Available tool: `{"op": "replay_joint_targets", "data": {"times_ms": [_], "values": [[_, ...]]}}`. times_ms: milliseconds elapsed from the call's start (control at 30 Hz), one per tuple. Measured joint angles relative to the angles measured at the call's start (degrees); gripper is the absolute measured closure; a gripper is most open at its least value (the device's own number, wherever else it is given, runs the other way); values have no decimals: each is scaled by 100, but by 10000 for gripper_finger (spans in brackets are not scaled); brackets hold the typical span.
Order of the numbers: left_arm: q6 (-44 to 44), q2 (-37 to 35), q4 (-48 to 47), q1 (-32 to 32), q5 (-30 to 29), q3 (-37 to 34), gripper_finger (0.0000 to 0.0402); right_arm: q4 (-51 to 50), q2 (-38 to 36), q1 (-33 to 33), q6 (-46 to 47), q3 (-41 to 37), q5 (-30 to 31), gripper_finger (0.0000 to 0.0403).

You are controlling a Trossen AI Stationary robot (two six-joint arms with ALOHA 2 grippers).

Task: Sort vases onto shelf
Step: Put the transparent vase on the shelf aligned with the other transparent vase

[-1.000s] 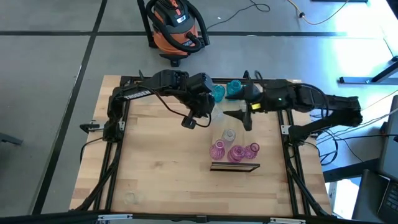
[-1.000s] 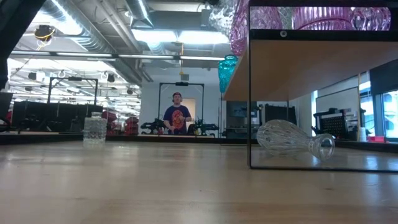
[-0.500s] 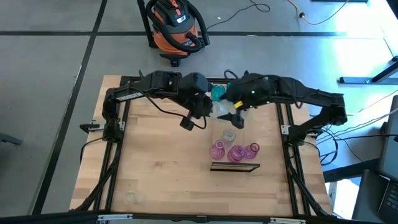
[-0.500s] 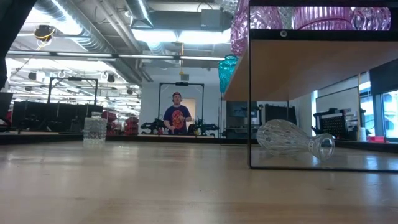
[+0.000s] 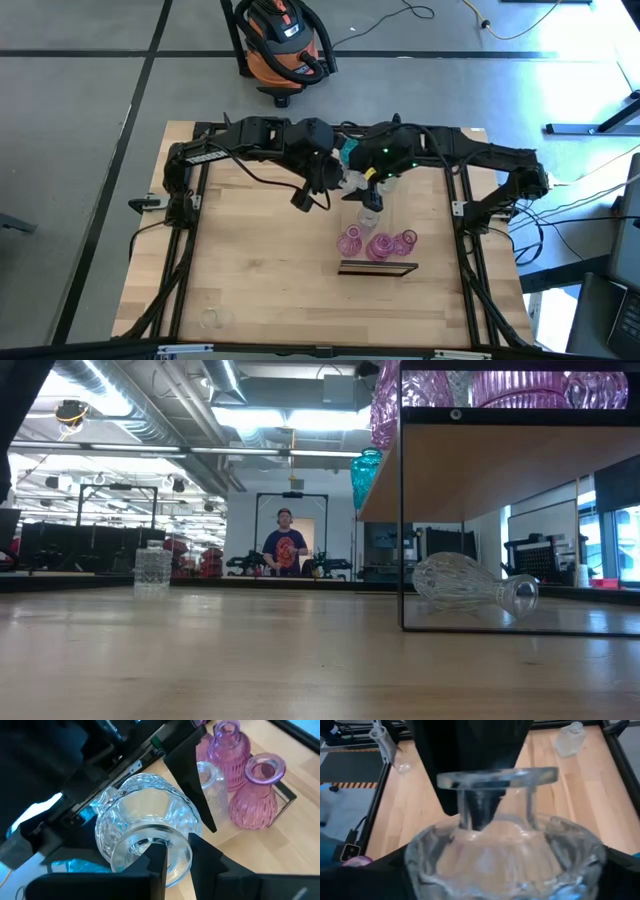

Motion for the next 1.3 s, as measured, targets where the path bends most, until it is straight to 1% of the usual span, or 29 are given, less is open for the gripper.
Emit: {"op": "replay_joint_targets", "data": {"times_ms": [167,400,567,700,933,1033,1100,1233,1300], "values": [[-37,-1,-25,27,-3,1,354,-12,-34,0,-6,-2,59,110],[-89,-2,-33,25,-31,2,353,-9,-34,2,29,-2,57,110],[-294,-68,28,23,-389,9,319,-45,-30,4,173,156,372,110],[-479,-255,112,51,-420,11,302,-24,-55,2,177,357,672,110],[-1107,-841,153,133,-468,11,302,-48,-373,0,258,476,1073,110],[-1467,-1107,155,193,-493,11,302,-56,-563,0,427,476,1405,110],[-1741,-1258,140,265,-501,11,302,-62,-757,4,567,474,1745,110],[-2110,-1418,76,416,-504,11,302,-52,-1398,17,928,428,2502,110],[-2187,-1414,14,477,-470,11,301,14,-1838,17,1188,150,2842,110]]}}
